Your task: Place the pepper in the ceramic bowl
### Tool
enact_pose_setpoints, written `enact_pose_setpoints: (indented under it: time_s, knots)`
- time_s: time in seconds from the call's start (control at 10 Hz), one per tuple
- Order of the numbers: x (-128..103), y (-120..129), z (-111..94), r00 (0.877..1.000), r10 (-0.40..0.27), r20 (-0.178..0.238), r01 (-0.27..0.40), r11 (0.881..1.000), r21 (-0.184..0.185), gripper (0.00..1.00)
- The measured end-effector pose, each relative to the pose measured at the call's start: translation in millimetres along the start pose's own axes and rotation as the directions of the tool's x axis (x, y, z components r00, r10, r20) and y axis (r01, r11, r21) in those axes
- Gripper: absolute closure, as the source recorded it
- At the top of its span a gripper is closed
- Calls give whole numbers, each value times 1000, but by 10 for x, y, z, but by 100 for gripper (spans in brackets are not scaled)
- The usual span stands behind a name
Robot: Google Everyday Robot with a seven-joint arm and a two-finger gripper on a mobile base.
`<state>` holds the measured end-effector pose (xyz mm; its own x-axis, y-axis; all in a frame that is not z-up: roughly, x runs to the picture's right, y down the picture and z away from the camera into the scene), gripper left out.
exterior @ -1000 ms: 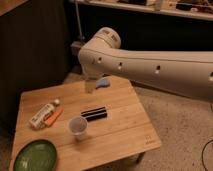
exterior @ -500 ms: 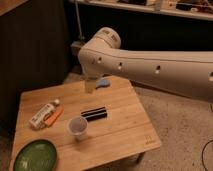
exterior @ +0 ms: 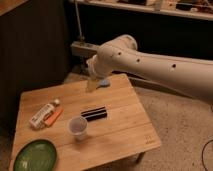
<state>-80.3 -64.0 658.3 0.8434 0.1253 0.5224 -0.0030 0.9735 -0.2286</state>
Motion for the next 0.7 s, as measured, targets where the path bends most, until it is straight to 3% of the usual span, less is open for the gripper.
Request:
enact_pose_setpoints:
  time_s: [0.1,0.3,0.5,0.7]
  knots:
    - [-10,-13,80,999,-5,53,6,1000,-18,20]
    - [-98,-7,194,997,-41,69,45,997,-58,20]
    - [-145,-9,222,996,-88,23,90,993,-79,20]
    - [-213,-12,370,989,-150,-18,146,980,-134,20]
